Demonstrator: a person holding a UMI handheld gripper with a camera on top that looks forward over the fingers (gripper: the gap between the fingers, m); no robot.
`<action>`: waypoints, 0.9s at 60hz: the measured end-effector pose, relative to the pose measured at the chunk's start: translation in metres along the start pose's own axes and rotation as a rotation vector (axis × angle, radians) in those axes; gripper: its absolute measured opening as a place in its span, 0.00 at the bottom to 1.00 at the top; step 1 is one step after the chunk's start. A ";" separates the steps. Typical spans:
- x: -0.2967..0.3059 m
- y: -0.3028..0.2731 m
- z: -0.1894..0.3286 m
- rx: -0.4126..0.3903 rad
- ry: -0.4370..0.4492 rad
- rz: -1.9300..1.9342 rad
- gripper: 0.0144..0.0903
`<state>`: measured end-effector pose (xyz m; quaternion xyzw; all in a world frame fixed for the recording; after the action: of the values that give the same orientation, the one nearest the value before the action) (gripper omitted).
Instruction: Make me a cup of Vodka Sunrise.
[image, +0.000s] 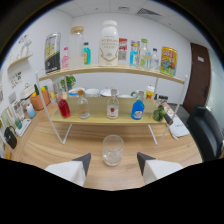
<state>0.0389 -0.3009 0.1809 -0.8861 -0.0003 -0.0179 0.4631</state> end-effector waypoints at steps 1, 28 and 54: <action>0.000 0.000 0.000 0.001 0.002 0.001 0.94; -0.049 0.028 -0.030 0.043 -0.010 0.054 0.93; -0.172 -0.073 0.050 0.290 -0.129 0.073 0.93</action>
<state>-0.1329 -0.2156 0.2065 -0.8085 -0.0004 0.0564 0.5857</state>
